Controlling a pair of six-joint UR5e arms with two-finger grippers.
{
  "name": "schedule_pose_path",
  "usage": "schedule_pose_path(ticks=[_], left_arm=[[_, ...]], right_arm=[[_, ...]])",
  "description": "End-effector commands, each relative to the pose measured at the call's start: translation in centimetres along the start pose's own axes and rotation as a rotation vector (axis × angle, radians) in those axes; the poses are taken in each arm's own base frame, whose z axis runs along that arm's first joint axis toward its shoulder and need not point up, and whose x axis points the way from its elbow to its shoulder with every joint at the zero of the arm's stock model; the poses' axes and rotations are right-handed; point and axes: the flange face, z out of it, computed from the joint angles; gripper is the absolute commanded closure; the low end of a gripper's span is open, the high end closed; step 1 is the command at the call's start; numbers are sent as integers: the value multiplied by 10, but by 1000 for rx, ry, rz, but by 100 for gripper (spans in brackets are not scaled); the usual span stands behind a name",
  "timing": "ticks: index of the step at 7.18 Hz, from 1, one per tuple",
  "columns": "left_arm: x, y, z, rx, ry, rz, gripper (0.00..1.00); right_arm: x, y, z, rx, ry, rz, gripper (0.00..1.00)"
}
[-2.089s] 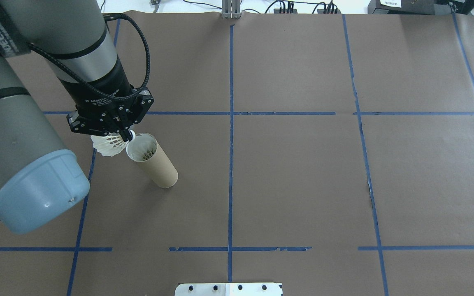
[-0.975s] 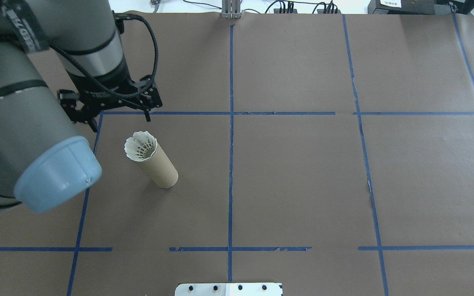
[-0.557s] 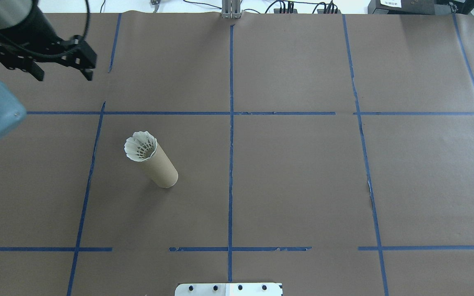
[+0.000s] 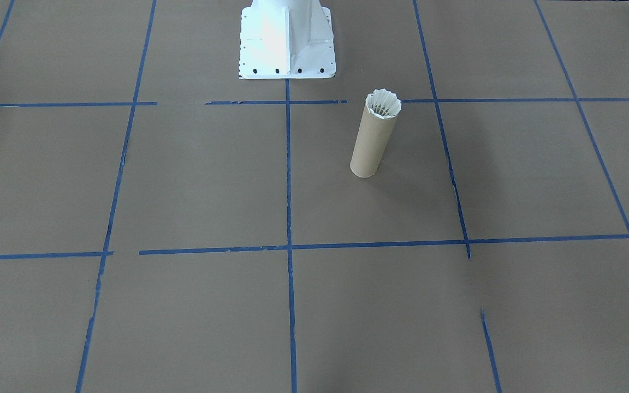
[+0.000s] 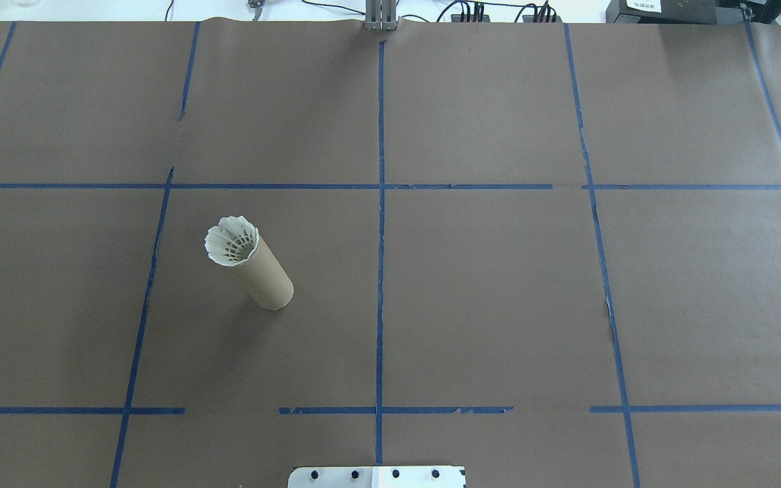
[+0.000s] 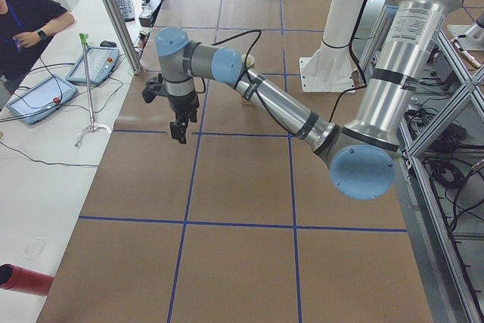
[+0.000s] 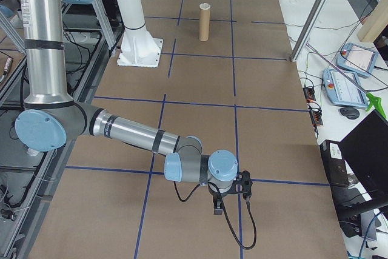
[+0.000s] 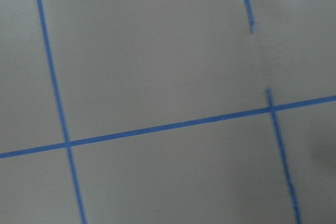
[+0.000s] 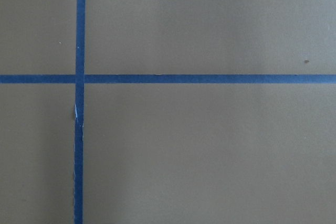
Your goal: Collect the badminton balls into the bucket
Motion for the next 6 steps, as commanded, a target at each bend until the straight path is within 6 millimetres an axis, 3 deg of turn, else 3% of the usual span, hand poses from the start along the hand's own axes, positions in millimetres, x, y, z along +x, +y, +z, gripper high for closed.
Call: schedule_pose_path(ticks=[1,2,4,6], left_arm=[[-108,83,73,-31,112,-73,0],[-125,106,102,-34,152,-91,0],[-139,113,123,-65,160,-115,0],[-137,110,117,-45,139,-94,0]], right_arm=[[1,0,1,-1,0,1,0],[1,0,1,-1,0,1,0],[0,0,0,0,0,-2,0],[0,0,0,0,0,0,0]])
